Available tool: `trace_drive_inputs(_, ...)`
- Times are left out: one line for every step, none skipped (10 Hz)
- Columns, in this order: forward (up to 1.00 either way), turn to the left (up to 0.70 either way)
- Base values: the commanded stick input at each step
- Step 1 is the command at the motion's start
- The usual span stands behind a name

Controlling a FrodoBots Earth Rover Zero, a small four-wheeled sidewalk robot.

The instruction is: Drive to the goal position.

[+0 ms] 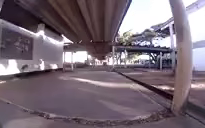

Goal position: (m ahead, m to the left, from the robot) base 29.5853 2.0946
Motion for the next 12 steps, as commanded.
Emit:
trace_drive_inputs(0.0,0.0)
trace_drive_inputs(0.0,0.0)
trace_drive_inputs(0.85,0.0)
trace_drive_inputs(0.85,0.0)
trace_drive_inputs(0.0,0.0)
trace_drive_inputs(0.0,0.0)
trace_drive_inputs(0.37,0.0)
trace_drive_inputs(0.8,0.0)
trace_drive_inputs(0.85,0.0)
trace_drive_inputs(0.85,0.0)
trace_drive_inputs(0.49,0.0)
trace_drive_inputs(0.09,0.0)
